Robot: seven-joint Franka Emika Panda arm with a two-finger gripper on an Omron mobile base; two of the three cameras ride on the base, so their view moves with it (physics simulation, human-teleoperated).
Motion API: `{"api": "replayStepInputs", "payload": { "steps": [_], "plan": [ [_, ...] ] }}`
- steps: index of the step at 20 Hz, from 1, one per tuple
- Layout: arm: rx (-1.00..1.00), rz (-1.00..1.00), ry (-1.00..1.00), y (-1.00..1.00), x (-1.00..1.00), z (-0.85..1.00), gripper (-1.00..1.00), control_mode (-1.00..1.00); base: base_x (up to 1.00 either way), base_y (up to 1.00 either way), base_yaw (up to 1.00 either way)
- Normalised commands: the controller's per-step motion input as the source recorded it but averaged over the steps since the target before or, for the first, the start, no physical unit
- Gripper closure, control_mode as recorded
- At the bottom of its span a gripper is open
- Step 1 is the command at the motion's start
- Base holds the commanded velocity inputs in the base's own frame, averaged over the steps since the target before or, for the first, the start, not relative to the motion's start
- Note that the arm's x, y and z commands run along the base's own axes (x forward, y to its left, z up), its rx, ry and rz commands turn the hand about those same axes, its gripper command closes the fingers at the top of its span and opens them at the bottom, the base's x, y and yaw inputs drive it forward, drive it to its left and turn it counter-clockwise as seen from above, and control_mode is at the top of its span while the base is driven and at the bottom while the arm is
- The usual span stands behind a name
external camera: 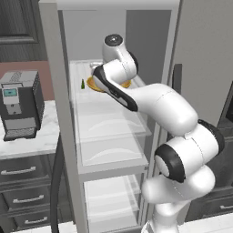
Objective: Transport the steak from the fridge to the microwave and turn on the microwave.
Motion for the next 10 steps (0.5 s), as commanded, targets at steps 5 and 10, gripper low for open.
{"api": "replayStepInputs", "payload": {
  "steps": [5,10],
  "plan": [
    [0.00,-0.03,0.07,0.01,0.37,-0.17,-1.00,-1.00,0.00,0.00,0.00],
    [0.00,-0.01,0.08,0.00,0.37,-0.21,-1.00,-1.00,0.00,0.00,0.00]
  ]
}}
